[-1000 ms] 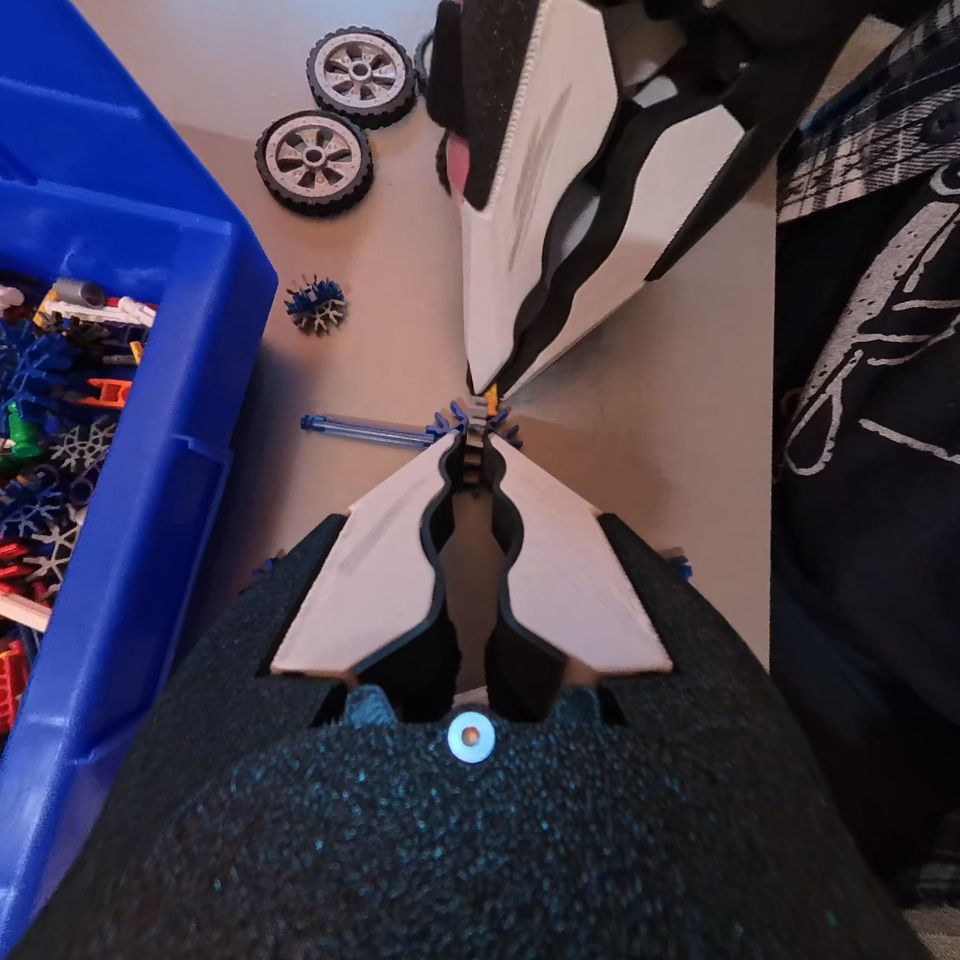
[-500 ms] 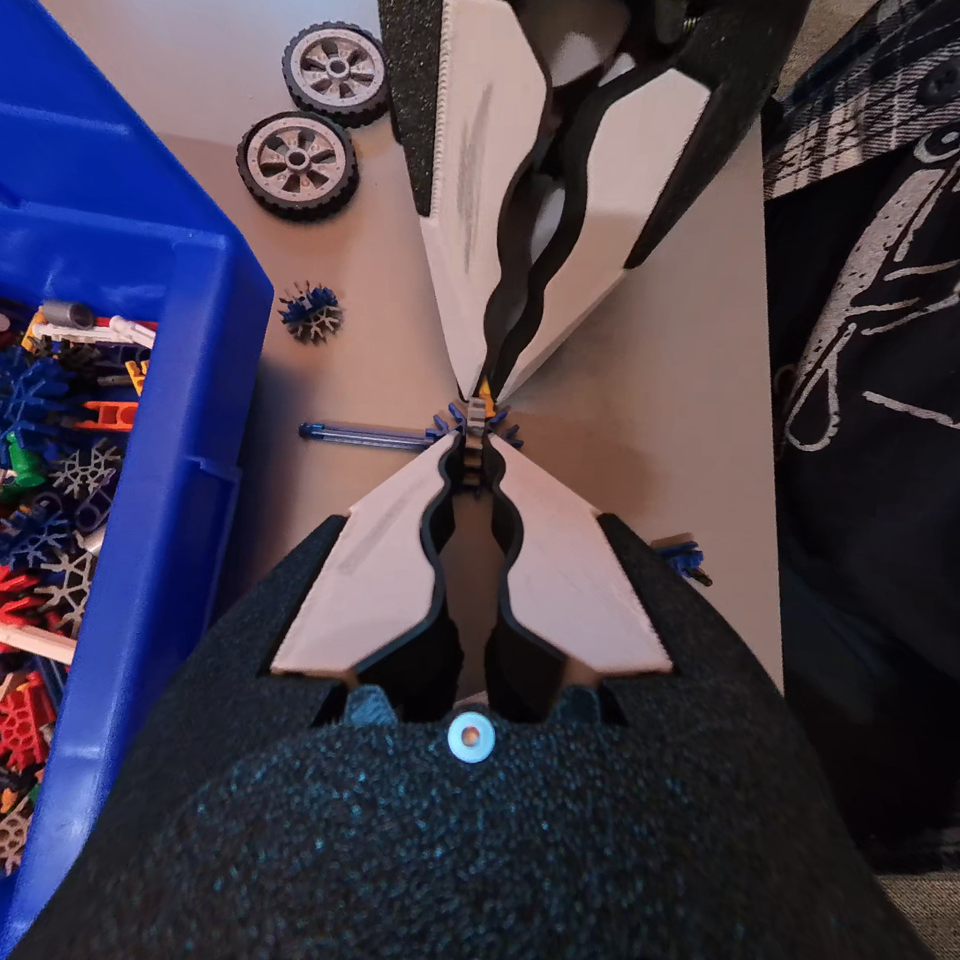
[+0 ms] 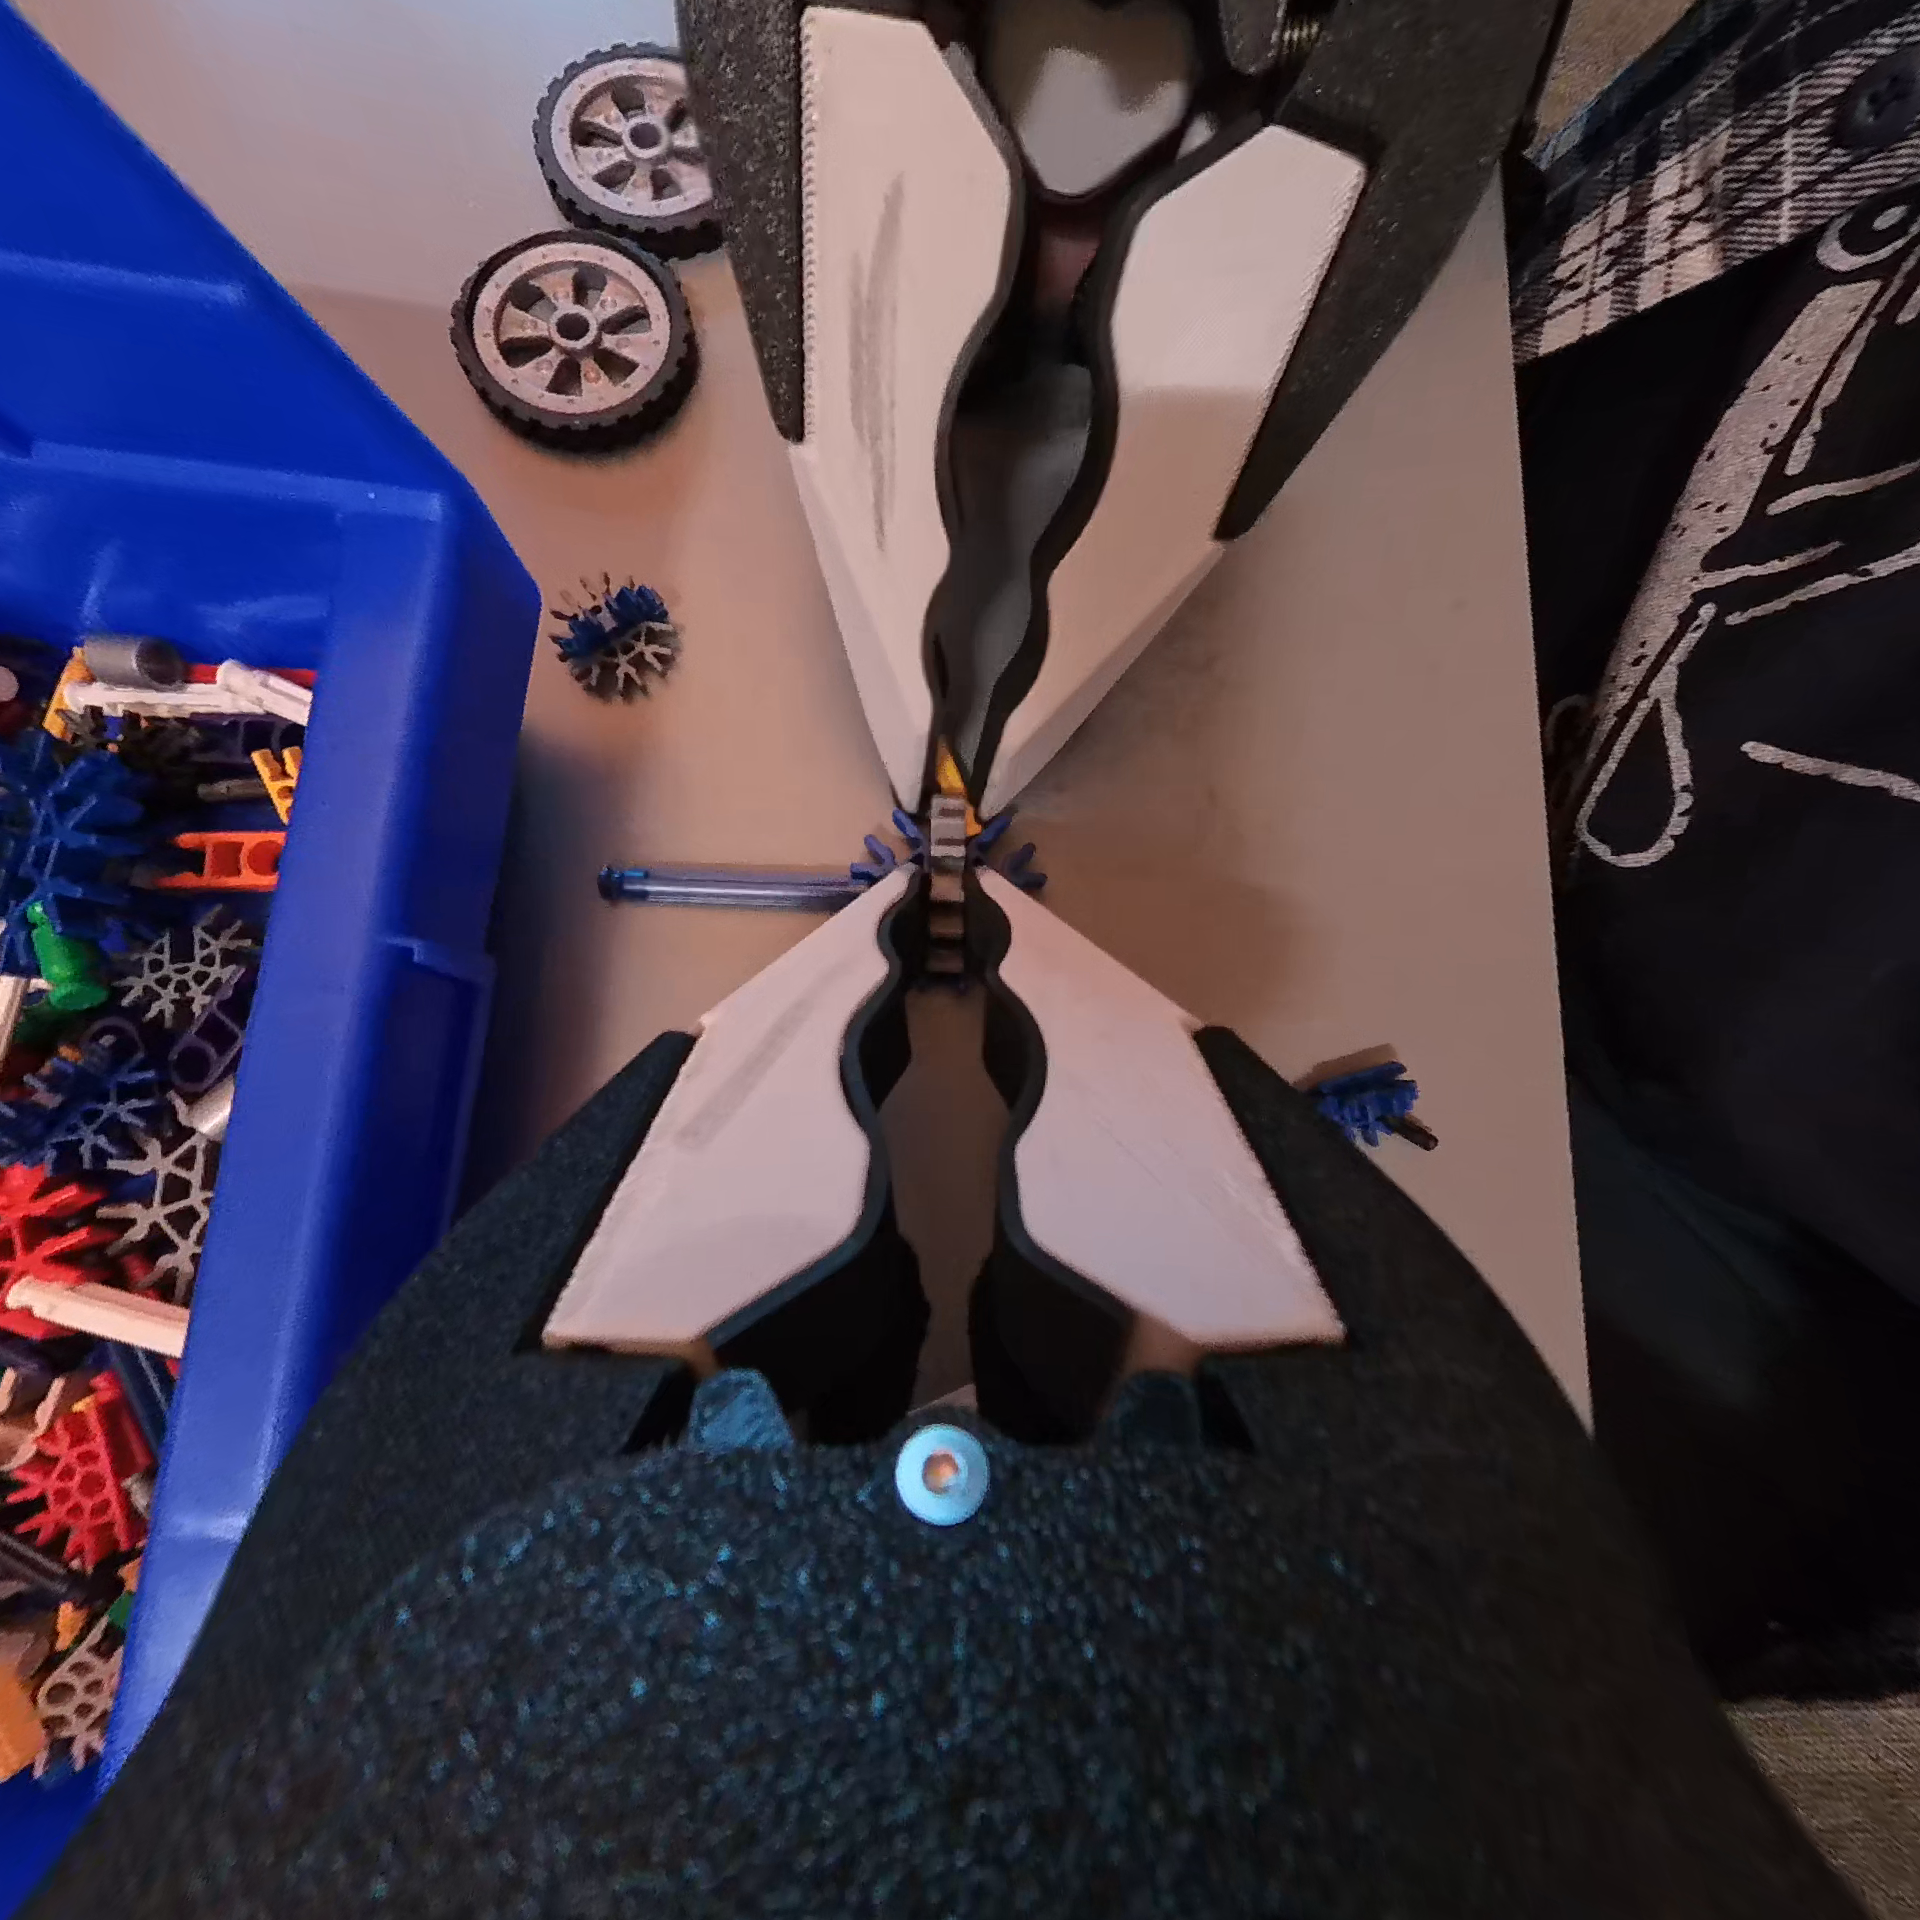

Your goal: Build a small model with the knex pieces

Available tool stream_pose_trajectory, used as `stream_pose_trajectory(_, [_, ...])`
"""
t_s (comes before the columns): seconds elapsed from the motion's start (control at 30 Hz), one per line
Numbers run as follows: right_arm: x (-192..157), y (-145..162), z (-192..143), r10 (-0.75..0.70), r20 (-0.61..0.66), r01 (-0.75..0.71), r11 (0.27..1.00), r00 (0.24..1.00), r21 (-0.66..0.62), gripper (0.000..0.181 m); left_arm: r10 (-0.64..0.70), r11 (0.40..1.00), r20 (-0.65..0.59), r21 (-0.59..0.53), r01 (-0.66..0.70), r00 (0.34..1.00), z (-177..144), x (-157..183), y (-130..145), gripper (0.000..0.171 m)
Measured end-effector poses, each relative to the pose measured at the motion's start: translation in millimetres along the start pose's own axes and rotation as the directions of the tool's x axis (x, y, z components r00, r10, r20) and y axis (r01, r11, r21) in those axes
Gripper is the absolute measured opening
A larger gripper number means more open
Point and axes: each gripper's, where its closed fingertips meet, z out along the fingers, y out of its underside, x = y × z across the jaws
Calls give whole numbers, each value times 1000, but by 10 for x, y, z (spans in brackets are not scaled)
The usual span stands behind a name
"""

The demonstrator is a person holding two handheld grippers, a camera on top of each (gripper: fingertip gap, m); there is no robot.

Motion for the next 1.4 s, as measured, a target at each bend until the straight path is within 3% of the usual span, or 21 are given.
stream_pose_trajectory(0.33, [8,-8,2,81,-47,-81,997,996,16,6,4,1000,11,-6,-4,1000,-2,-5,1,3])
stream_pose_trajectory(0.77, [10,-26,3,-185,-66,186,983,980,-2,6,1,1000,-15,-1,-1,1000,-2,-1,0,3])
stream_pose_trajectory(1.03, [6,-24,11,-24,26,23,1000,999,21,6,-4,1000,-21,30,4,1000,-3,0,-5,3])
stream_pose_trajectory(1.4, [16,-31,21,157,30,-157,987,987,12,4,-6,1000,26,24,5,1000,-5,-14,-2,2])
